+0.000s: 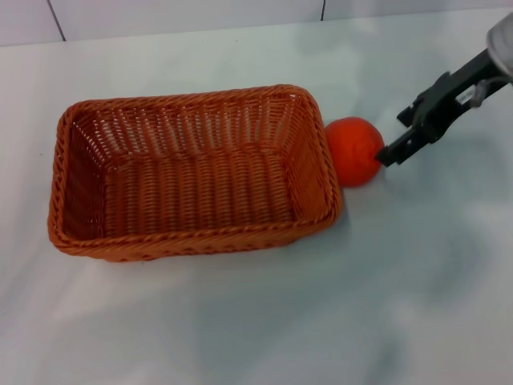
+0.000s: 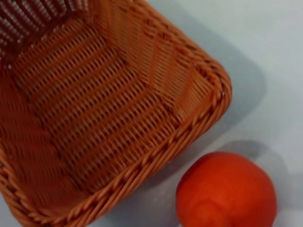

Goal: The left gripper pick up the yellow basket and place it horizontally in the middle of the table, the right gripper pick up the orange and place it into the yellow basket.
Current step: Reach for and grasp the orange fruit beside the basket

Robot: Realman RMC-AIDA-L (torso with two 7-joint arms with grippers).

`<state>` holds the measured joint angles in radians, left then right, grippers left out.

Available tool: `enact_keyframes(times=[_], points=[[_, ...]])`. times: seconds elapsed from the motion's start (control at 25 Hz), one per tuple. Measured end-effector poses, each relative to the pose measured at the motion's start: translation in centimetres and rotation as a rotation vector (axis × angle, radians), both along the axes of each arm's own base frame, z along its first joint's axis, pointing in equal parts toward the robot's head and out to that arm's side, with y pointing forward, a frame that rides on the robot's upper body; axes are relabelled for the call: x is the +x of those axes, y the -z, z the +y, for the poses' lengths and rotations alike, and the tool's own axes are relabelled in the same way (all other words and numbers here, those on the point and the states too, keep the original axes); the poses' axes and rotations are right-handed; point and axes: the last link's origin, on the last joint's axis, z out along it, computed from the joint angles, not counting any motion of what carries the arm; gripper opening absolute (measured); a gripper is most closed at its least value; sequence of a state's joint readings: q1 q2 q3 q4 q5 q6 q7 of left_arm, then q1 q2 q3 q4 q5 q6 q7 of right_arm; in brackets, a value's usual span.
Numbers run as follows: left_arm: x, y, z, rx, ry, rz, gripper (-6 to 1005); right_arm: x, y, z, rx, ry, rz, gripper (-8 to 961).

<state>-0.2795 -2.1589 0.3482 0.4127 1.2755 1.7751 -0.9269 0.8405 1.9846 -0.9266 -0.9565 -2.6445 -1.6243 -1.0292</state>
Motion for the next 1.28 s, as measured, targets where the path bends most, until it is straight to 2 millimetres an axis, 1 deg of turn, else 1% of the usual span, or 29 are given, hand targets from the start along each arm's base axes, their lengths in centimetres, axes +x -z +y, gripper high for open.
enact_keyframes(times=[0.16,0.4,0.6,1.04,1.24,1.28], points=[[0.0,0.0,-0.1,-0.001,0.001,-0.003,613,0.3,1.6,0.0,-0.007,-0.001,-0.02,914],[0.0,0.0,-0.1,-0.012,0.003,-0.02,613,0.9,3.4,0.4,0.005,-0.012,-0.017,895],[0.0,0.0,-0.2,-0.012,0.008,-0.024,612,0.8,4.1,0.6,0.016,-0.029,-0.014,709],[0.0,-0.2,-0.2,-0.005,0.007,-0.046,612,0.7,3.8,0.7,0.034,-0.047,0.013,462],[0.1,-0.1,-0.3,-0.007,0.013,-0.059,612,1.0,3.3,0.9,0.055,-0.037,0.029,261],[0.1,-0.1,-0.3,-0.007,0.013,-0.06,612,1.1,3.0,1.0,0.067,-0.031,0.039,251]])
